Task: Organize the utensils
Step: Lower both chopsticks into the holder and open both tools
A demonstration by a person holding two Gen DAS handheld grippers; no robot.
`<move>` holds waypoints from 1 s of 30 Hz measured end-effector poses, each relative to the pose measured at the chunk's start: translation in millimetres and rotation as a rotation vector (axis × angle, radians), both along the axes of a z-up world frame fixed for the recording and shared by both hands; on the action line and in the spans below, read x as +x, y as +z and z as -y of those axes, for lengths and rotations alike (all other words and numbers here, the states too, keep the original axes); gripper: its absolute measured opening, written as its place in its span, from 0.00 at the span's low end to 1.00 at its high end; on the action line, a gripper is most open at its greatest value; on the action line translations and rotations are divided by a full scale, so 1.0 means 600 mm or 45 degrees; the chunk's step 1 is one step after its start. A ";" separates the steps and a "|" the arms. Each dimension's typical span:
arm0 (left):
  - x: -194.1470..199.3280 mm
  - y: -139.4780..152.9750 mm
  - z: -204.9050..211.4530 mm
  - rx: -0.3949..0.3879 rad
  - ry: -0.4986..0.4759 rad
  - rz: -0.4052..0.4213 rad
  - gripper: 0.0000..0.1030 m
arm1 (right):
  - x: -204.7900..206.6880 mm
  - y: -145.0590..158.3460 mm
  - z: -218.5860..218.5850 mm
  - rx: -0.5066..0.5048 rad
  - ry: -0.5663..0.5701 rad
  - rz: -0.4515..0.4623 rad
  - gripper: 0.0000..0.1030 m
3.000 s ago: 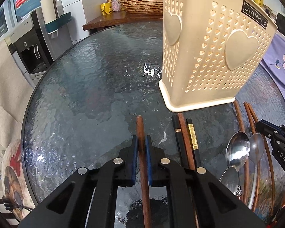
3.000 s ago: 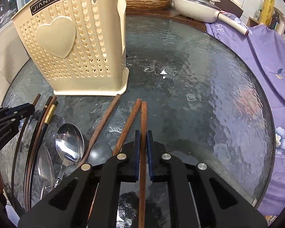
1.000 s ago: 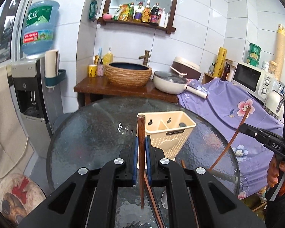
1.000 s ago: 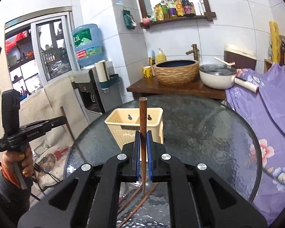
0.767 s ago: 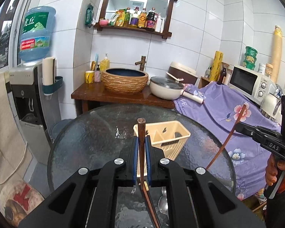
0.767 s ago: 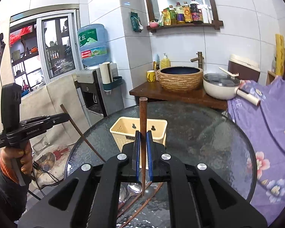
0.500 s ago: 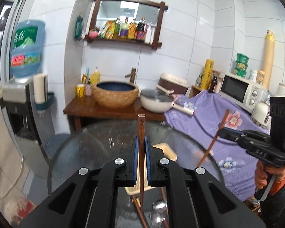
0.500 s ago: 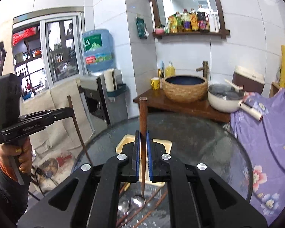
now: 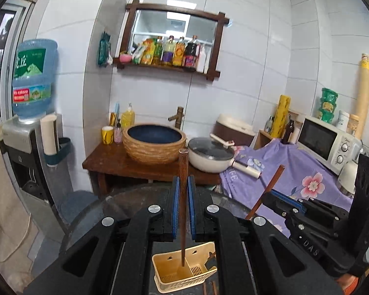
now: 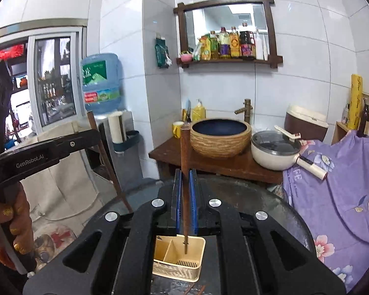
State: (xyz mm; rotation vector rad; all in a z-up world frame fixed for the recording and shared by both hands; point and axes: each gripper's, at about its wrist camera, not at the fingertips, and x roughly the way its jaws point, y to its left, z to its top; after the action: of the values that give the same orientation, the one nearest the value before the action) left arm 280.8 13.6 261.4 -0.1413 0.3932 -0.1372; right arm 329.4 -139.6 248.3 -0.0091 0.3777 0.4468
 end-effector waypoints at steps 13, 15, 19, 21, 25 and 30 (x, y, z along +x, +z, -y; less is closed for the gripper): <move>0.057 -0.171 -0.004 0.013 0.054 -0.198 0.07 | 0.049 -0.147 -0.006 0.003 -0.032 -0.140 0.07; 0.061 -0.187 -0.009 0.013 0.064 -0.214 0.07 | 0.053 -0.154 -0.003 0.013 -0.035 -0.150 0.07; 0.066 -0.210 -0.014 0.004 0.069 -0.246 0.07 | 0.060 -0.168 0.006 0.040 -0.039 -0.173 0.07; 0.067 -0.217 -0.017 0.005 0.075 -0.252 0.07 | 0.063 -0.173 0.008 0.049 -0.045 -0.182 0.07; 0.073 -0.226 -0.021 0.007 0.082 -0.266 0.07 | 0.068 -0.180 0.010 0.050 -0.060 -0.189 0.07; 0.066 -0.226 -0.019 -0.004 0.072 -0.250 0.09 | 0.067 -0.184 0.009 0.039 -0.060 -0.179 0.07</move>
State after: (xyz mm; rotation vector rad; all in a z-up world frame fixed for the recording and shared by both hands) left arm 320.4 25.2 125.9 -0.1695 0.5845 -0.0683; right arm 369.4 -144.9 137.7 0.0610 0.5085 0.4073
